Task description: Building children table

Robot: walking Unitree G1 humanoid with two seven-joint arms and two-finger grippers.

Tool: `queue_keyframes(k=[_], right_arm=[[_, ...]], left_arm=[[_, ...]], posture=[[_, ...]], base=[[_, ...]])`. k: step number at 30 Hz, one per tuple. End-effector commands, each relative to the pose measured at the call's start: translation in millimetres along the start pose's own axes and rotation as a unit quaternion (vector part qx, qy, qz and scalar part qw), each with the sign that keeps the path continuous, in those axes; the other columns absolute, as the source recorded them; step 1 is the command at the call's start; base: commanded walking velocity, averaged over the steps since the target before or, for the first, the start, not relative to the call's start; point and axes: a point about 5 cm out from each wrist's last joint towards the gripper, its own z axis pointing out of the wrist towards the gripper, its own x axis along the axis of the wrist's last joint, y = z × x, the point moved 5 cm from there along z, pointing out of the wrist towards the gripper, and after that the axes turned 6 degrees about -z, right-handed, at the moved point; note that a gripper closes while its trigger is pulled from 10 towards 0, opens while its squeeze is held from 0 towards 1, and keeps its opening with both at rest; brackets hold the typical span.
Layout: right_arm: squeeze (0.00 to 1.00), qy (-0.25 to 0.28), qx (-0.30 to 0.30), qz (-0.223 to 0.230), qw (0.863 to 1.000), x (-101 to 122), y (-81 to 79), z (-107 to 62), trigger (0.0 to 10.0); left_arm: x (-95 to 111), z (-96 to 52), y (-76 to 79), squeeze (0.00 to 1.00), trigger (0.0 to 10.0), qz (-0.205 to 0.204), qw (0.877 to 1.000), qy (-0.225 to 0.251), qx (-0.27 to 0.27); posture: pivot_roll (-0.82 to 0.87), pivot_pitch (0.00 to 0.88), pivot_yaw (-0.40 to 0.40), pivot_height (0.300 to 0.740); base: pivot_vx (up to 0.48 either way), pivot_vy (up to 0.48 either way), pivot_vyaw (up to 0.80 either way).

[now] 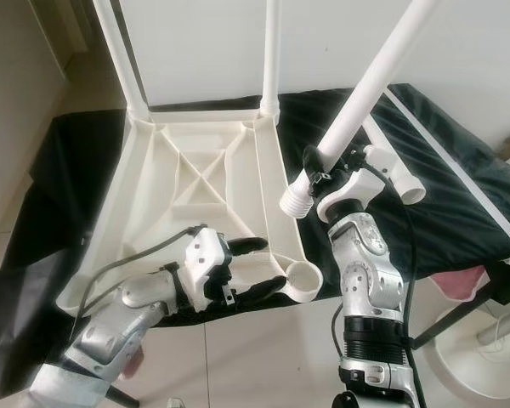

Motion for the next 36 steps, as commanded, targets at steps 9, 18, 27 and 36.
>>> queue_keyframes(k=[9,18,27,36], right_arm=[[0.0,-0.001,0.006,-0.002,1.0,3,-1.7,4.2,10.0],[0.0,-0.002,0.005,-0.003,1.0,3,-2.6,6.0,10.0],[0.0,0.0,-0.007,-0.006,1.0,5,2.9,5.6,10.0],[0.0,-0.001,-0.008,-0.01,1.0,5,1.7,4.4,10.0]], left_arm=[[-40,4.1,-19.5,0.0,10.0,0.063,0.992,-0.097,0.044],[-43,14.1,-25.6,0.0,10.0,0.047,0.991,-0.108,0.064],[-45,32.5,-18.8,0.0,10.0,0.037,0.992,-0.106,0.05],[-41,52.7,-15.4,0.0,10.0,0.012,0.995,-0.085,0.052]], posture=[[0.01,0.0,-0.053,0.74],[0.01,0.019,-0.049,0.74],[-0.02,0.031,-0.041,0.74],[-0.05,0.045,-0.031,0.74]], base=[[0.0,0.0,0.0],[0.0,0.0,0.0],[0.0,0.0,0.0],[0.0,0.0,0.0]])
